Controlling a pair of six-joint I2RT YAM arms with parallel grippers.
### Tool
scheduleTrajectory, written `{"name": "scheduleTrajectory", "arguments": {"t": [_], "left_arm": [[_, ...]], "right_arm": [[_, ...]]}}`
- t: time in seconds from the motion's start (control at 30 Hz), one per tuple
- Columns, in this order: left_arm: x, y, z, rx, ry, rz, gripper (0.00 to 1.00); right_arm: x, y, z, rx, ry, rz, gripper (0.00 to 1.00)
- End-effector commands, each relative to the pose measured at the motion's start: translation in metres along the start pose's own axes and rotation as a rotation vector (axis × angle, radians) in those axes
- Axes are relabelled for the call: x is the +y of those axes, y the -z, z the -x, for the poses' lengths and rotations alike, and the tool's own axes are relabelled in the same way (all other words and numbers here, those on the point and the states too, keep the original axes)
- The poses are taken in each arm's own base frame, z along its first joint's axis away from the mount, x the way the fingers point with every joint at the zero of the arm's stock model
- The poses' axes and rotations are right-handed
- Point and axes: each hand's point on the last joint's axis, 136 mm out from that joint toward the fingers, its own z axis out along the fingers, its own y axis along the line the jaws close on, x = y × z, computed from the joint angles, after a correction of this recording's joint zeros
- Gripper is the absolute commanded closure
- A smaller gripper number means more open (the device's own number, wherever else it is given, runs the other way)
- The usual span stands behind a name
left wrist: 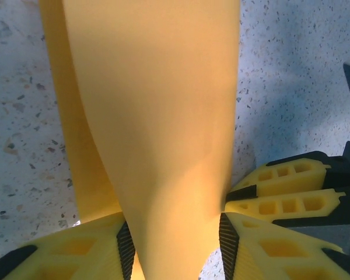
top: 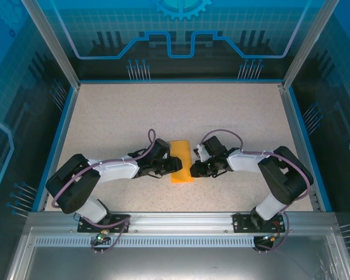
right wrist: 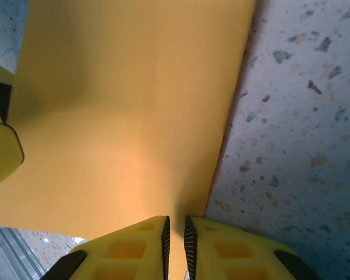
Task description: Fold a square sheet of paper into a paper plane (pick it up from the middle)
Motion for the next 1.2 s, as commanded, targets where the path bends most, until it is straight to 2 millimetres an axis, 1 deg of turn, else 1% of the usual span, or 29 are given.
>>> {"name": "scheduleTrajectory", "arguments": {"t": [0.0,0.17,0.3,0.37,0.4,0.5,0.6,0.73,0.77,0.83,0.97,1.17], "left_arm": [[-0.007,0.005,0.0,0.013,-0.029,-0.005,0.59],[-0.007,0.005,0.0,0.026,-0.017,-0.005,0.72],[-0.006,0.005,-0.002,0.045,-0.004,0.001,0.77],[-0.003,0.006,-0.003,0.053,0.006,0.017,0.81],[-0.002,0.006,-0.003,0.056,0.01,0.024,0.82],[-0.001,0.007,-0.001,0.057,0.034,0.03,0.84],[0.001,0.008,0.001,0.059,0.061,0.031,0.89],[0.0,0.007,0.001,0.079,0.081,0.025,0.9],[0.0,0.006,0.001,0.086,0.084,0.026,0.93],[0.001,0.005,0.001,0.096,0.099,0.031,0.94],[0.001,0.003,0.0,0.114,0.101,0.035,0.94],[0.001,-0.002,0.001,0.14,0.135,0.03,0.93]], "right_arm": [[-0.018,-0.005,-0.021,0.058,-0.044,-0.055,0.81],[-0.013,-0.002,-0.016,0.042,-0.035,-0.04,0.81],[-0.01,0.0,-0.013,0.031,-0.024,-0.035,0.81],[-0.009,0.001,-0.012,0.029,-0.018,-0.033,0.81],[-0.008,0.001,-0.011,0.025,-0.012,-0.032,0.81],[-0.007,0.005,-0.009,0.007,0.007,-0.031,0.81],[-0.004,0.01,-0.006,-0.014,0.029,-0.029,0.8],[0.001,0.013,-0.003,-0.03,0.063,-0.025,0.79],[0.003,0.014,-0.002,-0.035,0.073,-0.025,0.78],[0.007,0.016,-0.001,-0.049,0.107,-0.026,0.77],[0.015,0.023,0.001,-0.087,0.164,-0.03,0.73],[0.044,0.037,0.001,-0.185,0.344,-0.003,0.64]]}}
